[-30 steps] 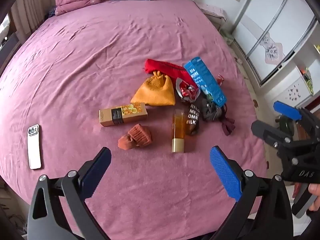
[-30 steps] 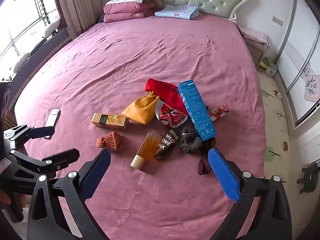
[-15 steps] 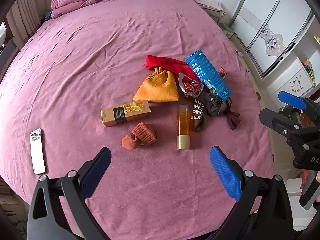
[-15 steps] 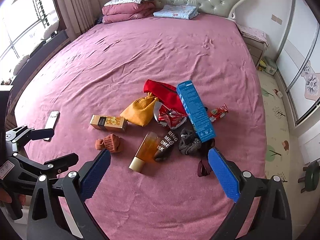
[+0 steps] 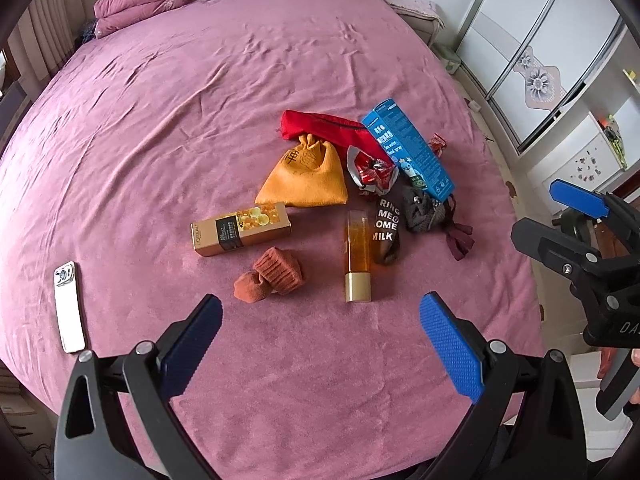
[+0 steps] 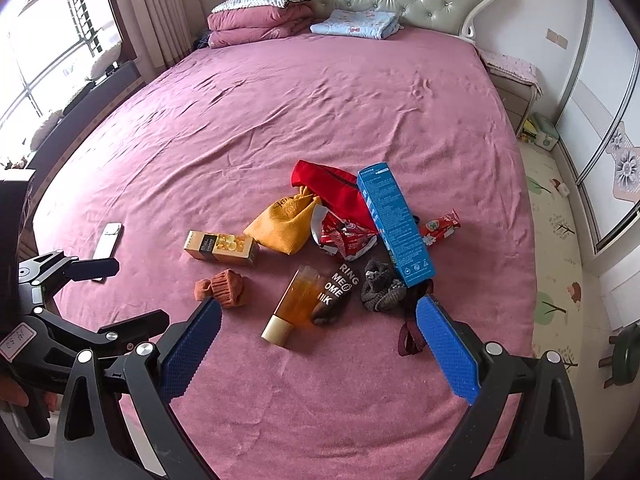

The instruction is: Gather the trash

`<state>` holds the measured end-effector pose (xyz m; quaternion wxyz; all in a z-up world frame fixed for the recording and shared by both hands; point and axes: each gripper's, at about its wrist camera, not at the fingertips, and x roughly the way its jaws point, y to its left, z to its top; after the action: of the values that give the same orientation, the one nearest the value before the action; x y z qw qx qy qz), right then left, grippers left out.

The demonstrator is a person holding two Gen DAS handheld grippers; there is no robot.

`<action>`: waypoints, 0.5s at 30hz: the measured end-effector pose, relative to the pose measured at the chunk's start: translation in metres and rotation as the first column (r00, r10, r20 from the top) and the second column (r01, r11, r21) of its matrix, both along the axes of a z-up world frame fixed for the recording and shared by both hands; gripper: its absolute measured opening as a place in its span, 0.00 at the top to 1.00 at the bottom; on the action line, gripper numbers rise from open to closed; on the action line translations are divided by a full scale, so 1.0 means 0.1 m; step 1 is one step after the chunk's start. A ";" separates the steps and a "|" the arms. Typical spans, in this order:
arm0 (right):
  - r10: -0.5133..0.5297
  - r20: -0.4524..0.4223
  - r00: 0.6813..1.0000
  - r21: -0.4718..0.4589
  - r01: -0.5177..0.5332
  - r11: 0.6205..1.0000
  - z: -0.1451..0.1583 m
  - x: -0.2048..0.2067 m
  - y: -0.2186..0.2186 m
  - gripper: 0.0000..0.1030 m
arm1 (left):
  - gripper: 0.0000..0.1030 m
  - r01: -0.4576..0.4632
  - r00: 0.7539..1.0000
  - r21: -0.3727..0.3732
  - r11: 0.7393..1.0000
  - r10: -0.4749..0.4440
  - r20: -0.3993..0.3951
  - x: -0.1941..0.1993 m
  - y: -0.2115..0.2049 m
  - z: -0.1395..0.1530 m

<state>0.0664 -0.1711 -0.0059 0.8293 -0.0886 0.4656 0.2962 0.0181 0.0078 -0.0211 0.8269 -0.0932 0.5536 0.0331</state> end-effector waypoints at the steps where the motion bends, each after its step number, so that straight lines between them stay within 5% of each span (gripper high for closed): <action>1: 0.000 0.000 1.000 0.000 0.000 1.000 0.00 0.00 0.00 0.08 | 0.04 0.003 1.000 -0.002 1.000 -0.003 -0.003 0.00 0.00 0.00; 15: 0.005 -0.014 1.000 0.010 -0.005 1.000 -0.03 -0.01 0.02 0.08 | 0.04 0.008 1.000 -0.009 1.000 -0.009 -0.019 -0.02 0.00 -0.05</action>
<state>0.0655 -0.1692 -0.0093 0.8257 -0.0835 0.4695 0.3014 0.0162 0.0082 -0.0264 0.8212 -0.0941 0.5621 0.0282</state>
